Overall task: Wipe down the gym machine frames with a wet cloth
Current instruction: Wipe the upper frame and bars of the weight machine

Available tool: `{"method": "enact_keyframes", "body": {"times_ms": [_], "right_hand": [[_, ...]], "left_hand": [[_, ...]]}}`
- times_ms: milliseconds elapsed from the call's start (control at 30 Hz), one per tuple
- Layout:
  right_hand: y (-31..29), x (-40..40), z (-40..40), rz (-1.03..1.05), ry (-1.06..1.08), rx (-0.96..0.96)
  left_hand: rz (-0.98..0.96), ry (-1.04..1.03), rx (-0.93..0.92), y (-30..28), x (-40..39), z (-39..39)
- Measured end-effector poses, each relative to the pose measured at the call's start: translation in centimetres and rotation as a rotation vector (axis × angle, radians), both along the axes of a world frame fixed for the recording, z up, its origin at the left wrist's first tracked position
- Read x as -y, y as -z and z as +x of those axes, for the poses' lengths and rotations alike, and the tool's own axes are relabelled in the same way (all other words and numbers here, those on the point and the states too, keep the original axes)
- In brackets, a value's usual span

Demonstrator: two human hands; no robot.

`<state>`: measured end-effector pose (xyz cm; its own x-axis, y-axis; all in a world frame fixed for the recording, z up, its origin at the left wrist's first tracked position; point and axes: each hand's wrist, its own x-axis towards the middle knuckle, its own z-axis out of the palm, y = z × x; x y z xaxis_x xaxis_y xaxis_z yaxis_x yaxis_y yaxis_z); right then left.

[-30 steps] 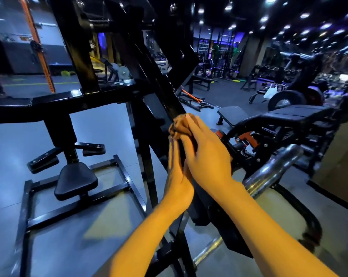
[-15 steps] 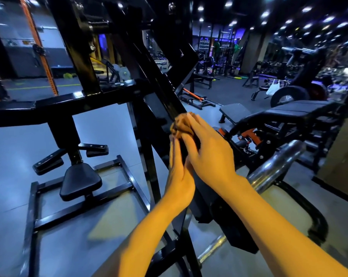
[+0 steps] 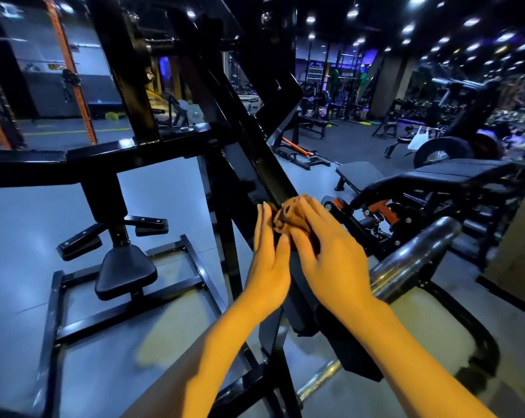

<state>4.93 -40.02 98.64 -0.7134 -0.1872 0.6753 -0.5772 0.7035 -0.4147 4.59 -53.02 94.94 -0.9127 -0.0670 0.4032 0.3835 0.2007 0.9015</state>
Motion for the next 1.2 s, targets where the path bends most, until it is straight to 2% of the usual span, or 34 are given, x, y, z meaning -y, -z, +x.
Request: {"method": "enact_keyframes", "body": {"times_ms": [233,400,533,667,833,900,1100,1200], "right_hand": [[-4.2,5.3,-5.1,0.044,0.016,0.028],[-1.6,1.7,-0.3,0.015,0.033,-0.005],[-2.4,2.5,-1.6,0.006,0.066,-0.002],[-4.1,4.9,-4.4,0.008,0.010,0.011],[-1.0,2.6,-1.0,-0.023,0.038,-0.018],[-0.4,2.1,-0.6,-0.025,0.054,-0.016],[-4.1,4.8,-4.5,0.020,-0.030,-0.009],[-2.6,3.2,-2.2,0.006,-0.061,-0.028]], "left_hand": [[0.241,0.083,0.014,-0.5,-0.2,0.1],[-0.016,0.041,0.016,-0.6,0.3,0.6],[-0.029,0.027,0.031,-0.3,0.7,-0.1],[0.076,0.080,0.057,-0.9,0.4,0.6],[-0.099,0.047,0.059,-1.2,1.0,1.1],[-0.104,0.030,0.041,-0.8,1.1,0.6],[-0.110,0.011,0.065,-0.7,0.6,0.5],[-0.102,0.042,0.027,-0.7,0.7,0.8]]}}
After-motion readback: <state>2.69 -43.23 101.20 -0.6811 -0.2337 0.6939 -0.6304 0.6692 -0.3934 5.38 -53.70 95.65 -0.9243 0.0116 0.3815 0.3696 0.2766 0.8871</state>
